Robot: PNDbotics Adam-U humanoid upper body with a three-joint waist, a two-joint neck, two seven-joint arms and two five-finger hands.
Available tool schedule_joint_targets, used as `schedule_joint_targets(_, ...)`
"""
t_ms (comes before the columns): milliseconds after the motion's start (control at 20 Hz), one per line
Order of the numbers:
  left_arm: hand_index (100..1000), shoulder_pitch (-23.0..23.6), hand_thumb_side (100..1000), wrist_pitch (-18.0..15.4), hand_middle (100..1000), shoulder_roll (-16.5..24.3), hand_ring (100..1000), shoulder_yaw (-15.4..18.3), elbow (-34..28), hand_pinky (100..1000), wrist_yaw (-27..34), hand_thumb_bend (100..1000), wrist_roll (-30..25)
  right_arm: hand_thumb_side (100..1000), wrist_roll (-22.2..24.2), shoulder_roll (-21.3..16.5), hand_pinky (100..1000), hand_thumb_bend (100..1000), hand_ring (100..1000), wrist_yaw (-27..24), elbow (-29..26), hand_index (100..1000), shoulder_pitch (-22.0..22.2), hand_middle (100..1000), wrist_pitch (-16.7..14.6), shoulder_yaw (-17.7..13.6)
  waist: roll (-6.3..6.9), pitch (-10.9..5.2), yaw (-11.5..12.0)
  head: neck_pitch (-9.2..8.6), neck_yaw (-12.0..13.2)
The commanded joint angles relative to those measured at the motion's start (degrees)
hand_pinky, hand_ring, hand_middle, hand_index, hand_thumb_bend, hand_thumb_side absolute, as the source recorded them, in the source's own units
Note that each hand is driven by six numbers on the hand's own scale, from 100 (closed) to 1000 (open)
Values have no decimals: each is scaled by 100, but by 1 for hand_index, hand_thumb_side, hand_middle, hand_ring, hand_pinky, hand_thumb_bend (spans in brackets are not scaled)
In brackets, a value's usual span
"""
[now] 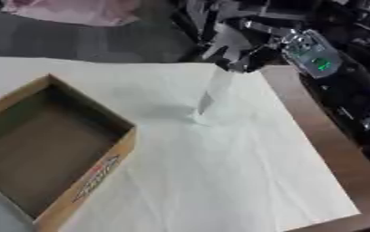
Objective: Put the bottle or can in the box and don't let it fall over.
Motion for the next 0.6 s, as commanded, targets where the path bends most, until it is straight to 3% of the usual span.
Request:
schedule_joint_targets(50, 923, -58, 769, 8, 745, 44, 919, 53, -118, 628, -32, 160, -7, 100, 1463, -118, 704, 235, 1000, 35, -16, 832, -96, 750, -1425, -56, 31, -65, 3, -45, -28)
schedule_joint_targets(400, 924, -61, 770, 34, 745, 37, 919, 49, -118, 628, -41, 160, -20, 100, 1463, -100, 659, 101, 1000, -64, -14, 793, -97, 703, -1248, -75, 18, -65, -1, -47, -28)
schedule_joint_targets(600, 924, -53, 771, 42, 746, 37, 920, 50, -118, 628, -56, 160, -34, 100, 1463, -105, 629, 100, 1000, -181, -28, 761, -105, 660, -1035, -96, 17, -67, -3, -39, -29)
